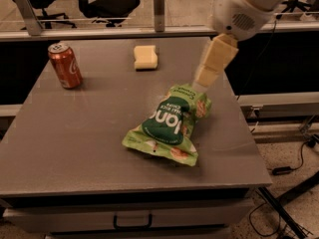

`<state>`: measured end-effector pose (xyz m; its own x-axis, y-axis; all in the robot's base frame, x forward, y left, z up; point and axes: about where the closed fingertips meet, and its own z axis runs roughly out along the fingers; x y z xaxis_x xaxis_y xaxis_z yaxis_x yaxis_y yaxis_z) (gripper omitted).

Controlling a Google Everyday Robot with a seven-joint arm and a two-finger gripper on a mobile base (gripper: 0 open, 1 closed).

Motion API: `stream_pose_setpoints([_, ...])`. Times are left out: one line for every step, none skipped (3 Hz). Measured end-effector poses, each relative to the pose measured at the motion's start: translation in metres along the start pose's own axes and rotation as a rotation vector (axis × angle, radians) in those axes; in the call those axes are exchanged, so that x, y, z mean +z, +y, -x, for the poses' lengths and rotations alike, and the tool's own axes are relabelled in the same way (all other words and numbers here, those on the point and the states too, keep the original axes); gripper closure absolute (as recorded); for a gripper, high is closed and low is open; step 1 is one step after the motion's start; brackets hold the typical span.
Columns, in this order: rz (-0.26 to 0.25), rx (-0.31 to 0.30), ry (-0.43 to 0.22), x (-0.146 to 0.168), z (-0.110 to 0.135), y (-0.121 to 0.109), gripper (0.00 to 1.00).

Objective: Move coke can near green rice chip bag

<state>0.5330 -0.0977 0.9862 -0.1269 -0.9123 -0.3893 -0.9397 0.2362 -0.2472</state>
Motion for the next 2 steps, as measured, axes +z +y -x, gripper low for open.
stream_pose_setpoints([0.003, 0.001, -0.039, 0.026, 0.044, -0.015, 0.0])
stream_pose_setpoints([0.005, -0.005, -0.068, 0.051, 0.087, -0.025, 0.0])
